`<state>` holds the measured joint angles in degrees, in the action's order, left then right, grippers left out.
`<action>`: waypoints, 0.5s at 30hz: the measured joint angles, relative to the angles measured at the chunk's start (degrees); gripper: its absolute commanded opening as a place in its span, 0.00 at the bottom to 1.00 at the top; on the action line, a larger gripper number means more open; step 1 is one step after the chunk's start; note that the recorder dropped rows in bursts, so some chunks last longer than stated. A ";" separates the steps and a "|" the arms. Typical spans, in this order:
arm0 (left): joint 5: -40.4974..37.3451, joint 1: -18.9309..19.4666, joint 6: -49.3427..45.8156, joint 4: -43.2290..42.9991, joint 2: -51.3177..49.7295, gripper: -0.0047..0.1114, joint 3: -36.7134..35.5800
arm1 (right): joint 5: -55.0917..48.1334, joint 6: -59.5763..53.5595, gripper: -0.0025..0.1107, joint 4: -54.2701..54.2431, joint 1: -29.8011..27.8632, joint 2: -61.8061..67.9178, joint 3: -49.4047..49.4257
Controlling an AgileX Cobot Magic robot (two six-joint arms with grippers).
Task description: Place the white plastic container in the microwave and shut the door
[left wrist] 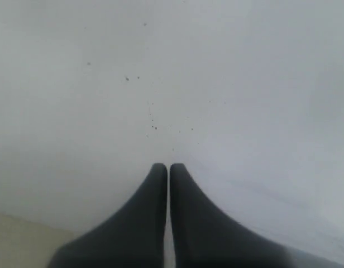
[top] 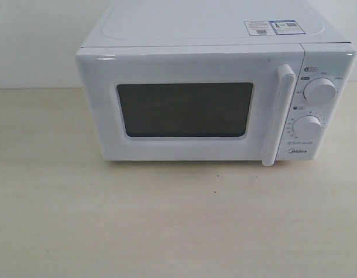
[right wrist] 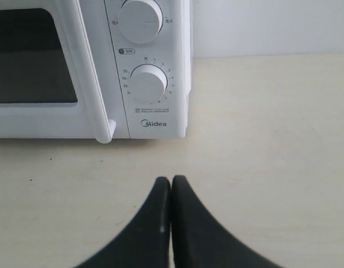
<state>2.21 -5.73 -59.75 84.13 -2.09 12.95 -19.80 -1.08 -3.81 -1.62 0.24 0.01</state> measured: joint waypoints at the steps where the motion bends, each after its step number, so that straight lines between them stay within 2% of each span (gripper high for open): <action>1: 0.00 0.00 2.03 1.09 -0.56 0.08 -0.30 | 0.00 0.00 0.02 0.00 0.00 0.00 0.00; 3: -0.82 0.00 6.91 1.42 -1.65 0.08 -0.78 | 0.00 0.00 0.02 0.00 0.00 0.00 0.00; 5: -2.52 0.00 10.06 -3.03 -2.03 0.08 -1.17 | 0.00 0.00 0.02 0.00 0.00 0.00 0.00; 12: -14.91 0.00 23.92 -40.07 -2.03 0.08 -2.01 | 0.00 0.00 0.02 -0.11 0.00 0.00 0.00; 15: -17.20 0.00 31.11 -51.50 -0.32 0.08 -4.43 | 0.00 0.00 0.02 -0.11 0.00 0.00 0.00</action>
<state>-14.98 -5.73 -28.65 32.63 -2.42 8.52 -19.80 -1.08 -3.92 -1.62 0.24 0.01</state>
